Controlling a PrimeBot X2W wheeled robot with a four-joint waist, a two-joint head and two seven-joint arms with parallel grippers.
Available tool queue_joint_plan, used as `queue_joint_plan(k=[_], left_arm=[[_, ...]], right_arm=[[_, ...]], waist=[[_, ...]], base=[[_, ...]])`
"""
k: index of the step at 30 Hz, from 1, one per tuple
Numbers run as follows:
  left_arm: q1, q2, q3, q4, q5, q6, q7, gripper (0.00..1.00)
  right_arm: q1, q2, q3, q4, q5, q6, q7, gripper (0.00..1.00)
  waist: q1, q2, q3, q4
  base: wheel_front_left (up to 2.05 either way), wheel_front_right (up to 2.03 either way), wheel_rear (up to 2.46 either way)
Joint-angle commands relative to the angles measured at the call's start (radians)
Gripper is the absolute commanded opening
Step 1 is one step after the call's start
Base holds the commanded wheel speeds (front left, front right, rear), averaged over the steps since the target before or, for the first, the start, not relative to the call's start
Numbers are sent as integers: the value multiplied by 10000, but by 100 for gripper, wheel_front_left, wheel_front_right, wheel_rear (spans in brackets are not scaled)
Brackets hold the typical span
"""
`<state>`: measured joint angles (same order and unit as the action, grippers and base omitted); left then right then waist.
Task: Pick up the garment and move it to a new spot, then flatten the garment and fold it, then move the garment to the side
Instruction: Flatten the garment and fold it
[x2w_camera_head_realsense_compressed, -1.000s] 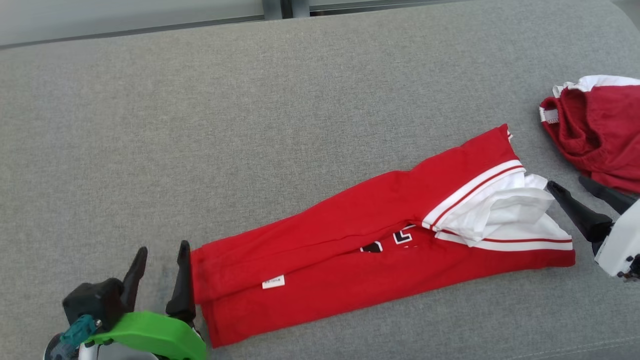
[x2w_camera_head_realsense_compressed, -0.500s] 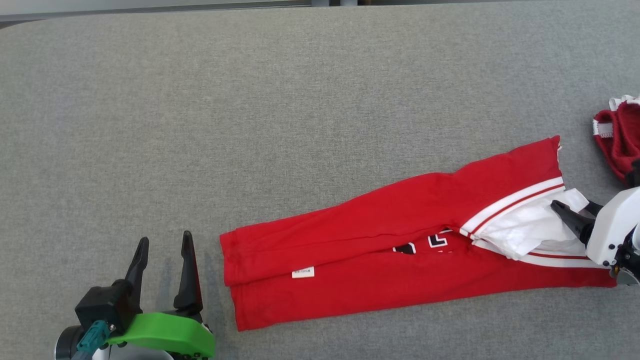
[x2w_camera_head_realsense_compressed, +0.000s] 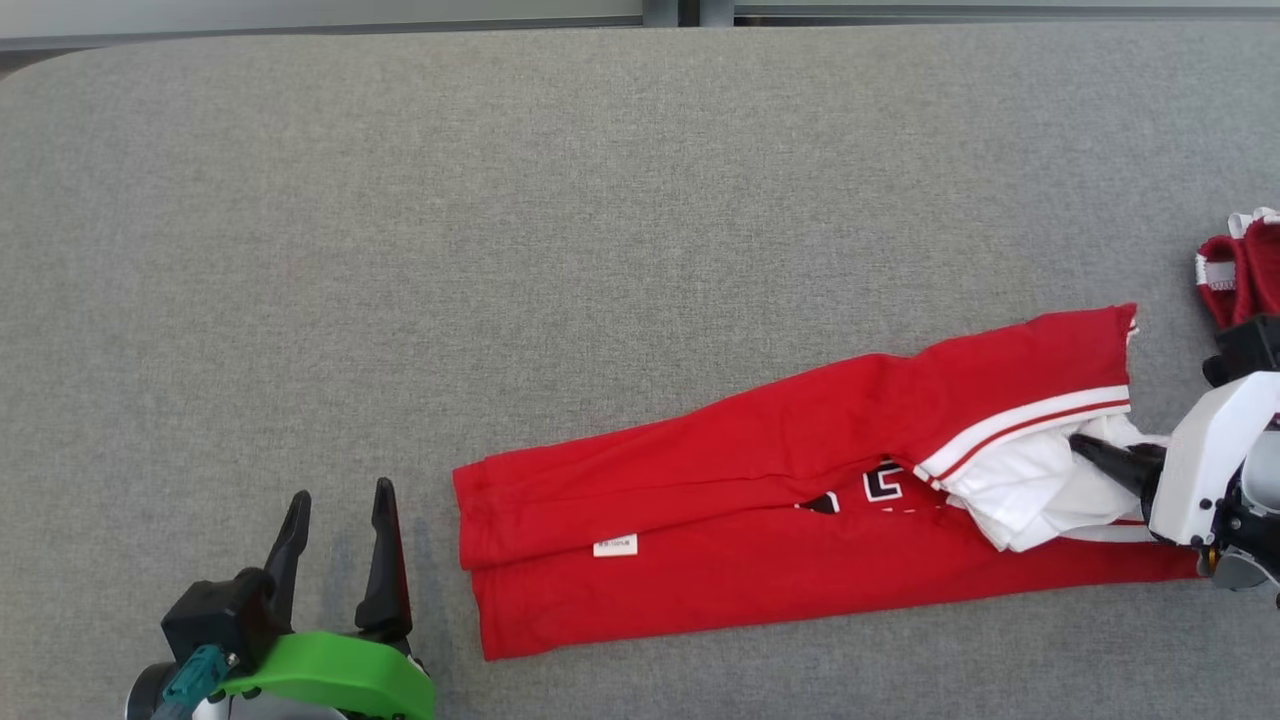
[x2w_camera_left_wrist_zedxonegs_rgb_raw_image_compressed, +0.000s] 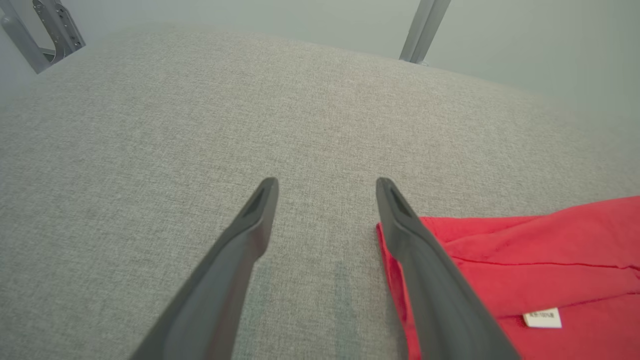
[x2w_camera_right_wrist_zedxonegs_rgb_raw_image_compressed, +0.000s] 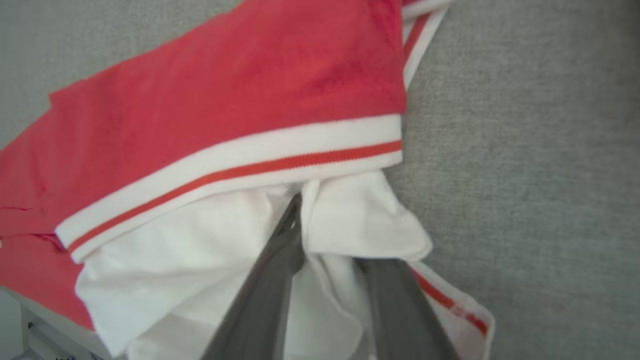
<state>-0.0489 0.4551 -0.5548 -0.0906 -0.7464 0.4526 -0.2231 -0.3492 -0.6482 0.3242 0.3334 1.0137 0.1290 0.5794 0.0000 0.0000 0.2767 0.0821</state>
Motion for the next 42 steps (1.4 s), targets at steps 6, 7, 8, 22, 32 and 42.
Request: queue_joint_plan(k=[6, 7, 8, 22, 32, 42], left_arm=[[57, 26, 35, 138, -69, -97, -73, 100], [57, 24, 31, 163, -69, -126, -86, 100], [54, 17, 41, 201, -77, -134, -96, 100], [515, -409, 227, 1227, -117, -856, -365, 100], [108, -924, 122, 1876, 492, -1687, -421, 100], [-439, -1527, -73, 2905, 1371, -2639, -418, 100]], right_arm=[[-71, -280, -7, 21, 153, 8, -270, 0], [-152, -352, -62, 43, 166, 8, -334, 0], [-226, -438, -123, 76, 172, 8, -384, 0], [321, -2061, -1103, -700, -198, 14, -342, 0], [970, 115, -600, -3503, -820, 16, 218, 0], [1154, 3590, 640, -2368, -3026, 16, -364, 0]], waist=[[0, 0, -116, -184], [0, 0, -136, -220], [0, 0, -161, -262], [0, 0, -1271, -699], [0, 0, -1259, -460], [0, 0, -1435, 231]], base=[[0, 0, 0], [0, 0, 0], [0, 0, 0], [0, 0, 0], [0, 0, 0], [0, 0, 0]])
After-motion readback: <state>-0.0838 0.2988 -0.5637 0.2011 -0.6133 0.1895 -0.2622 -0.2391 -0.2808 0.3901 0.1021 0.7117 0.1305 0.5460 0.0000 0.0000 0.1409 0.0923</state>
